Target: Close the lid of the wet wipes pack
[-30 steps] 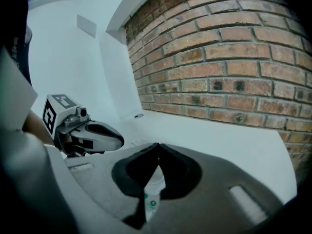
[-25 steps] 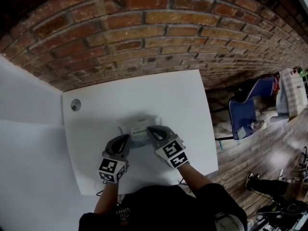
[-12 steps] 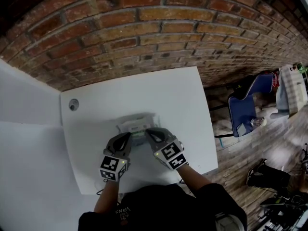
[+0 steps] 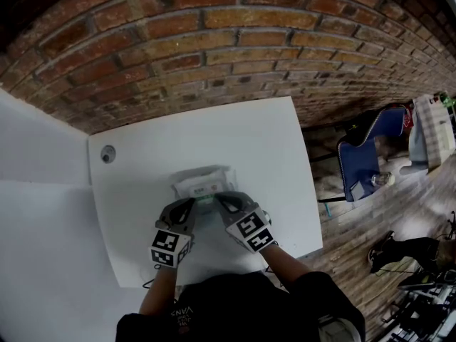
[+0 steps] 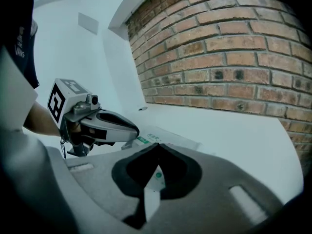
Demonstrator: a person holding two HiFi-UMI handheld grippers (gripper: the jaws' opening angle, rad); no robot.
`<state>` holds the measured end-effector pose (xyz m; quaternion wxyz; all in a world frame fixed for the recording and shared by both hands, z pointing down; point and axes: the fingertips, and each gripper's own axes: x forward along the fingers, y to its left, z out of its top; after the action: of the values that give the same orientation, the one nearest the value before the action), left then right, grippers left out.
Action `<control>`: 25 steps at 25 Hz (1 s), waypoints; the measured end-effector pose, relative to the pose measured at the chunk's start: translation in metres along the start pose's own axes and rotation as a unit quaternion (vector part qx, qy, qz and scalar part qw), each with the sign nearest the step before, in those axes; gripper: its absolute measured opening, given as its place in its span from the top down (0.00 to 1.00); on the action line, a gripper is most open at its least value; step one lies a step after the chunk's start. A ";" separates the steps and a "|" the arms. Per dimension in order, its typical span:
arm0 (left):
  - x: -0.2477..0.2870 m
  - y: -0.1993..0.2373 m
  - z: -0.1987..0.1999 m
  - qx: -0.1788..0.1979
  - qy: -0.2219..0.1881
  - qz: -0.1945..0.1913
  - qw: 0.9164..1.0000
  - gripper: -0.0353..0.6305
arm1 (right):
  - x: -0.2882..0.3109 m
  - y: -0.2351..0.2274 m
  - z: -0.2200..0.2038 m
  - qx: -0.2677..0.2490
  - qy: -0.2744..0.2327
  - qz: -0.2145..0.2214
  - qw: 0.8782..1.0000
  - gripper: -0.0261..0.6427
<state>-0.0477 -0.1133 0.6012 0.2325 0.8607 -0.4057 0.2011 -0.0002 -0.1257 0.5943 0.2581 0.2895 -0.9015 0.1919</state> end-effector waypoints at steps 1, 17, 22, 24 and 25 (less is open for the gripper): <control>0.001 0.000 -0.001 -0.001 0.003 0.000 1.000 0.94 | 0.001 0.000 -0.002 0.000 0.002 0.000 1.000 0.97; 0.008 0.002 -0.014 -0.008 0.031 -0.004 0.999 0.94 | 0.010 0.001 -0.013 0.001 0.019 0.005 1.000 0.97; 0.009 0.002 -0.015 -0.010 0.034 -0.005 0.999 0.94 | 0.012 0.000 -0.015 0.000 0.023 0.006 1.000 0.97; 0.010 0.002 -0.016 -0.009 0.036 -0.005 0.999 0.94 | 0.013 0.000 -0.016 0.000 0.026 0.006 1.000 0.97; 0.010 0.003 -0.017 -0.009 0.037 -0.005 0.999 0.94 | 0.014 -0.001 -0.017 0.000 0.028 0.006 1.000 0.97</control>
<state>-0.0465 -0.1114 0.6209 0.2564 0.8526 -0.3943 0.2280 -0.0034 -0.1235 0.6157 0.2818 0.2791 -0.8956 0.2016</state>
